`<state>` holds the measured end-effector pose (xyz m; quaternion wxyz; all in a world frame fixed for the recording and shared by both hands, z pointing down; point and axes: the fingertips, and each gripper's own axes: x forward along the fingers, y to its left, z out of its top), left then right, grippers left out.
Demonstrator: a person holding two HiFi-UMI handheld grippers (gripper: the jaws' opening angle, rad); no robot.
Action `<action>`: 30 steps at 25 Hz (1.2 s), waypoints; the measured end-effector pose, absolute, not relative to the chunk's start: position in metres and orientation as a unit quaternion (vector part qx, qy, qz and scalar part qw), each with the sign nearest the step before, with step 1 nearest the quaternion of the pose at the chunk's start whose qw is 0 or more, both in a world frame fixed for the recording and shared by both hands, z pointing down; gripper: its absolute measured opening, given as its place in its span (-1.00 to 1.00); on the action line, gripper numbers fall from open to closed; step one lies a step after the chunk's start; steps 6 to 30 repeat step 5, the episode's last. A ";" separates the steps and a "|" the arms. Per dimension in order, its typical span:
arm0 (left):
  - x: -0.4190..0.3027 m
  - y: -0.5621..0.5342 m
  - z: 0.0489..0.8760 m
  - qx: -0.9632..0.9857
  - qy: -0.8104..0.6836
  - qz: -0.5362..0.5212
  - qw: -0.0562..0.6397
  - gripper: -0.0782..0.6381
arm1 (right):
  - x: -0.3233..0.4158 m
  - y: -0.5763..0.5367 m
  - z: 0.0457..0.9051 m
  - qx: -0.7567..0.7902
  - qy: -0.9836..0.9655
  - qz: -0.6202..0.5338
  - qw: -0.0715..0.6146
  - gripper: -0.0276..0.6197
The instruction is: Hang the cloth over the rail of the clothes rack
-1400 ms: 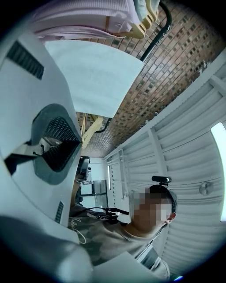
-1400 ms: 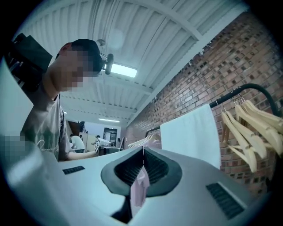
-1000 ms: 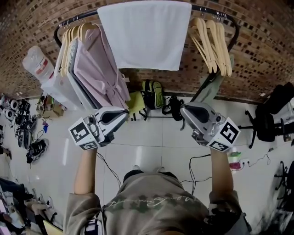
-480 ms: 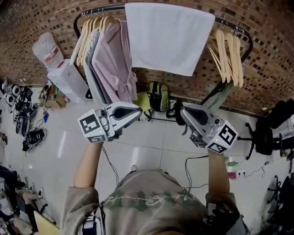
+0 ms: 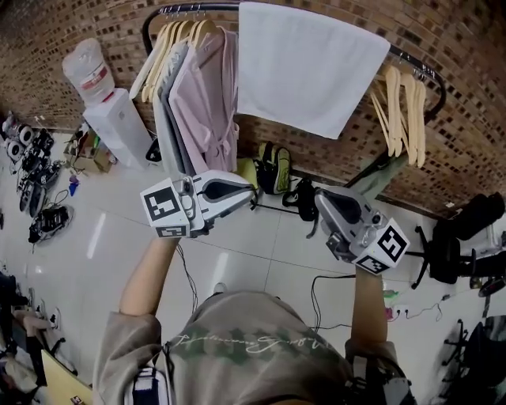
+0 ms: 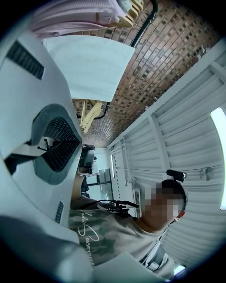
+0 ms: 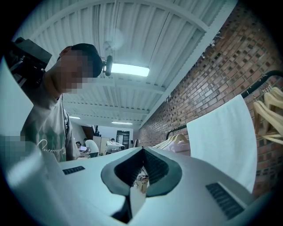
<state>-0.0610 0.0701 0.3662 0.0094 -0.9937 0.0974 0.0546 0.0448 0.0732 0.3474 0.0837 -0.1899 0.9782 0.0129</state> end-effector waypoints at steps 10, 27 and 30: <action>-0.063 0.068 0.364 -0.994 0.097 0.053 0.006 -0.77 | 0.046 0.070 0.340 -0.194 0.978 0.017 0.079 -0.89; -0.063 0.068 0.364 -0.994 0.097 0.053 0.006 -0.77 | 0.046 0.070 0.340 -0.194 0.978 0.017 0.079 -0.89; -0.063 0.068 0.364 -0.994 0.097 0.053 0.006 -0.77 | 0.046 0.070 0.340 -0.194 0.978 0.017 0.079 -0.89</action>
